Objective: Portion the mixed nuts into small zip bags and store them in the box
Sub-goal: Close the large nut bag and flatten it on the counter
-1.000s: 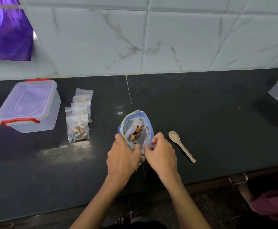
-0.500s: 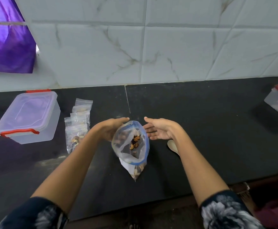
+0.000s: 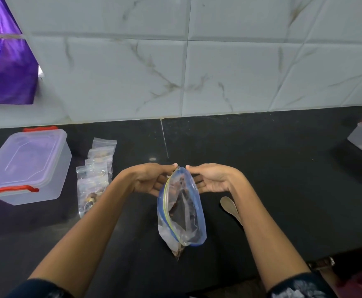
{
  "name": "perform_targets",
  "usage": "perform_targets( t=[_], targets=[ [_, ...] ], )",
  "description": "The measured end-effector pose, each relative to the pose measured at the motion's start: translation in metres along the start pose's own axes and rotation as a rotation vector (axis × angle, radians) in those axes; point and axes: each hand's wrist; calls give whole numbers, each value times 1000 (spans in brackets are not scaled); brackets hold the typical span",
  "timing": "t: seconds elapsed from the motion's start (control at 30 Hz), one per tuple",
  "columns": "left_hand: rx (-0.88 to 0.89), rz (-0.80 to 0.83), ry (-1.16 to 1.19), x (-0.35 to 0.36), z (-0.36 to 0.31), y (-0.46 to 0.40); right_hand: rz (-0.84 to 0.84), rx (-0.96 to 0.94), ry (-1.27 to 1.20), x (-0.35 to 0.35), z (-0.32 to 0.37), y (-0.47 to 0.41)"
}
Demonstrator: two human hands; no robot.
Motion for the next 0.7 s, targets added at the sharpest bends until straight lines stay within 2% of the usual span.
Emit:
perform_targets(
  t=[0.1,0.23,0.4,0.53,0.6,0.7],
  targets=[
    [18,29,-16,-3,-2,0,20,9,10,-3,2,4],
    [37,-23,-43,-3,-5,-1,-58,0,95,2,5,6],
    [16,-181,-397,3,-9,-4,-154,-45,242,11,7,2],
    [52,-162,-423,2,-14,-6,-54,18,170,16,7,4],
    [109,-107,-305,0,-11,-7,-3,31,122,14,5,5],
    [117,24,95,-1,0,-8,80,40,29,5,2,5]
  ],
)
Point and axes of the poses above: each hand's wrist, its own y-axis away from the middle knuckle, its own x-axis out of the palm, z = x × y
